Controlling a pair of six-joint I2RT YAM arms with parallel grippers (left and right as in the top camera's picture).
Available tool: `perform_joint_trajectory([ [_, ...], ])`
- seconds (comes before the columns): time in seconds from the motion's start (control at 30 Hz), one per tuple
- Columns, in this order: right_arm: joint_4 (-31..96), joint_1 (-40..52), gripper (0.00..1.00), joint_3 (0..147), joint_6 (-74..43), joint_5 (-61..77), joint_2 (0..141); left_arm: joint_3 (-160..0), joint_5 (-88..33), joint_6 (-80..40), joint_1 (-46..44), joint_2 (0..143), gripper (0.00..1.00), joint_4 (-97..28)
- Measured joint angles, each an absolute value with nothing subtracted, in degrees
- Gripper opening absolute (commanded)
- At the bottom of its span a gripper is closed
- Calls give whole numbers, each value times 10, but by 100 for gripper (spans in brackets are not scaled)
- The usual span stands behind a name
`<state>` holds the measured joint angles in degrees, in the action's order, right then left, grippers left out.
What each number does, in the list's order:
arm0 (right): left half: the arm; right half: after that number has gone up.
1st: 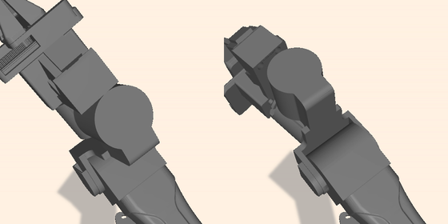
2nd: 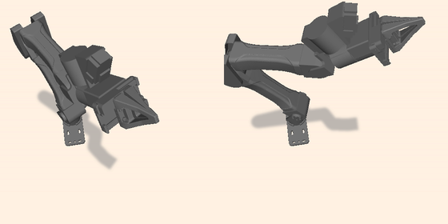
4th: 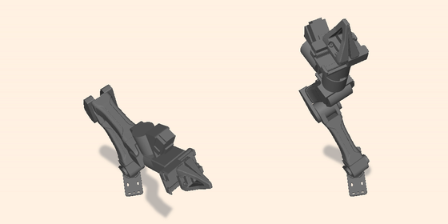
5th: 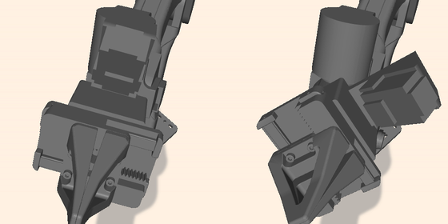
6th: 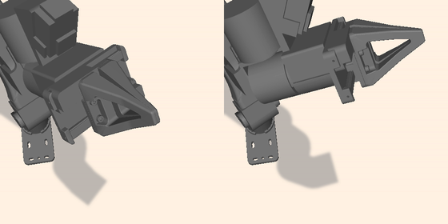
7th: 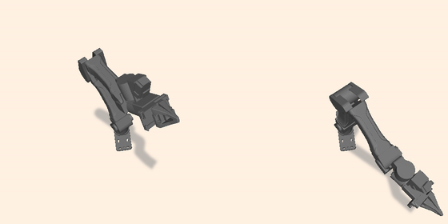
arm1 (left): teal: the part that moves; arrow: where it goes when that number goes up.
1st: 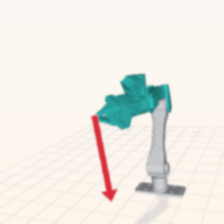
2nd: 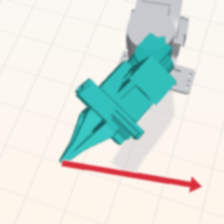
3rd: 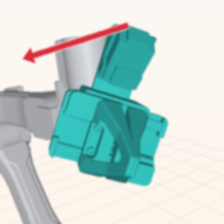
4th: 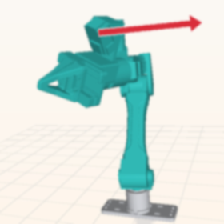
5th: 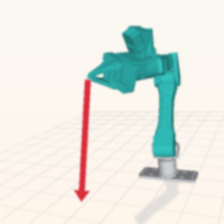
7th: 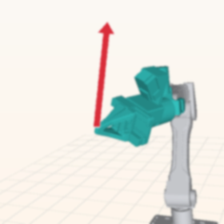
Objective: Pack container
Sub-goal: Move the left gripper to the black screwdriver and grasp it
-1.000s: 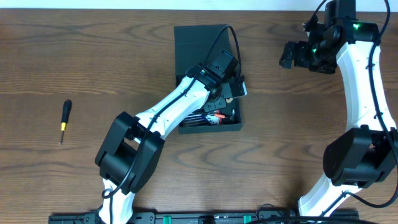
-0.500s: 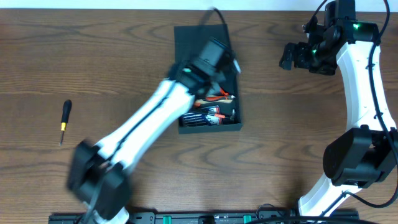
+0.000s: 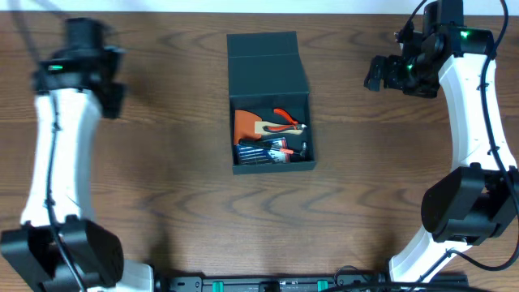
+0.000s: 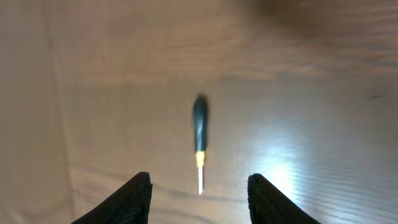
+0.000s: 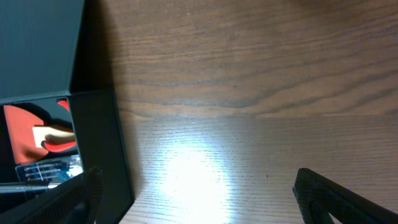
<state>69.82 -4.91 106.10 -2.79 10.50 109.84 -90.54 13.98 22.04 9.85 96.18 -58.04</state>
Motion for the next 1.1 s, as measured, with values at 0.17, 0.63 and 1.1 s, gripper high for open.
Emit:
perform_joint_trajectory([
  [0.17,694,-49,99,1061,-28,105,1098,-905,100,222,213,1018,48,-579],
  [0.63,689,-49,99,1061,-28,102,1098,-903,15,265,261,1200,48,-553],
  [1.1,692,-49,99,1061,-28,79,1098,-903,9,297,270,1247,41,-530],
])
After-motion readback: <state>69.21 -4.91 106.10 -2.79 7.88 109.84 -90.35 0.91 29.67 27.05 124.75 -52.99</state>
